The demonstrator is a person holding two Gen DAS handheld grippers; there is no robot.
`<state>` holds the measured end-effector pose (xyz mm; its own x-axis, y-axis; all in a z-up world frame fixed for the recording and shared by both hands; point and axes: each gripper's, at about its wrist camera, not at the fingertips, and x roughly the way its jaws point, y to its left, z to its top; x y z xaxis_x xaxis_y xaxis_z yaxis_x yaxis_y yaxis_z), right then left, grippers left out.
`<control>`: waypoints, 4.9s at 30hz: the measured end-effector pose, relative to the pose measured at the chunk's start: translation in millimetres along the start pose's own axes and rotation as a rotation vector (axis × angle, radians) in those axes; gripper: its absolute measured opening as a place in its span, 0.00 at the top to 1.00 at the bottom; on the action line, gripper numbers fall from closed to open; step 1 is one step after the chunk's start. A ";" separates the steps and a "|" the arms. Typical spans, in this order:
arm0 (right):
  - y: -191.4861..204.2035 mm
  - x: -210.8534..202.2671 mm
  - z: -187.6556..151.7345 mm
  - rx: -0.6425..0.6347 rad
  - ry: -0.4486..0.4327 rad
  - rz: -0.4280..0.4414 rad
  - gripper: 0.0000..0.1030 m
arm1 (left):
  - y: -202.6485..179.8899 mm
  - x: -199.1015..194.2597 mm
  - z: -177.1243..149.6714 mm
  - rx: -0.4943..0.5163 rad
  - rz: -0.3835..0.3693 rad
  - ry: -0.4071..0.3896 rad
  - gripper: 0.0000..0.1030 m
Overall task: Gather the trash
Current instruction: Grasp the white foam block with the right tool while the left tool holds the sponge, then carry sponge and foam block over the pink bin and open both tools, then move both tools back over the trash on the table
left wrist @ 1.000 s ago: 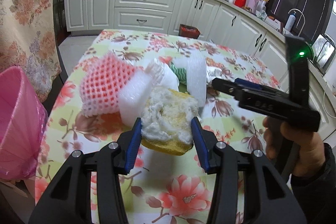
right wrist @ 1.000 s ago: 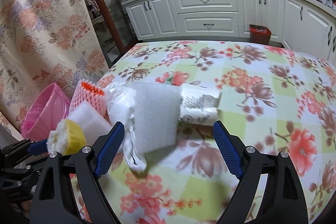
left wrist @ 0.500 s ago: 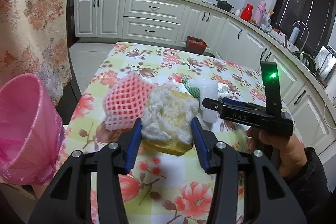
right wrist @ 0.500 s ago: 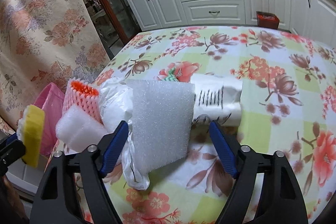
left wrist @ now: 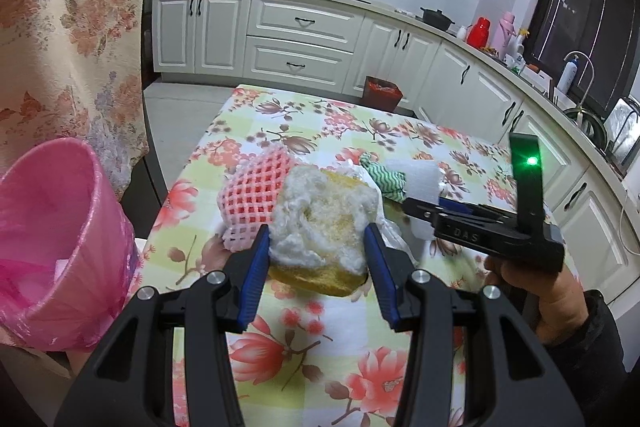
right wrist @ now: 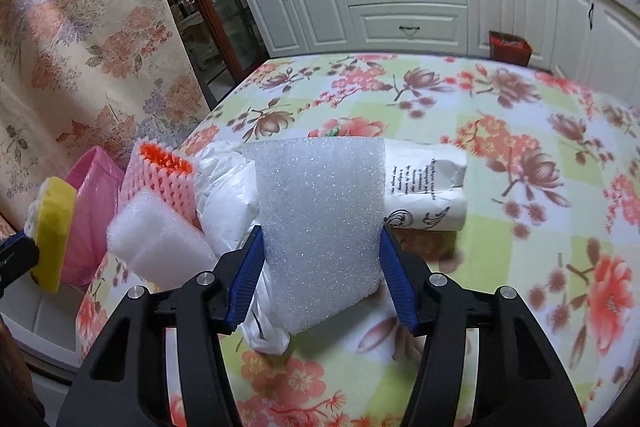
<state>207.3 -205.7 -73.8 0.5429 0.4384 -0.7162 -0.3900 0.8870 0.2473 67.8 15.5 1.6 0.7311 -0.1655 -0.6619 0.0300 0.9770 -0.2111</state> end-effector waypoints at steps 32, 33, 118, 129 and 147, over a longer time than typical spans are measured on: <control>120.9 -82.7 32.5 -0.193 -0.168 0.030 0.47 | 119.4 -116.2 5.6 -0.184 0.192 -0.228 0.56; 126.7 -81.9 33.5 -0.200 -0.168 0.035 0.47 | 121.7 -119.1 4.9 -0.188 0.199 -0.232 0.56; 239.0 -46.1 46.9 -0.330 -0.128 0.181 0.30 | 168.0 -139.0 9.9 -0.254 0.301 -0.278 0.41; 162.1 -70.8 35.4 -0.235 -0.145 0.101 0.30 | 117.2 -115.1 18.4 -0.179 0.248 -0.248 0.41; 59.7 -88.3 15.3 -0.103 -0.144 0.001 0.30 | 50.7 -67.3 25.2 -0.083 0.171 -0.180 0.41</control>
<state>147.5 -189.3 14.2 0.6403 0.4622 -0.6135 -0.4609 0.8701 0.1744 37.3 79.6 53.6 0.8307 0.0351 -0.5556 -0.1550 0.9731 -0.1704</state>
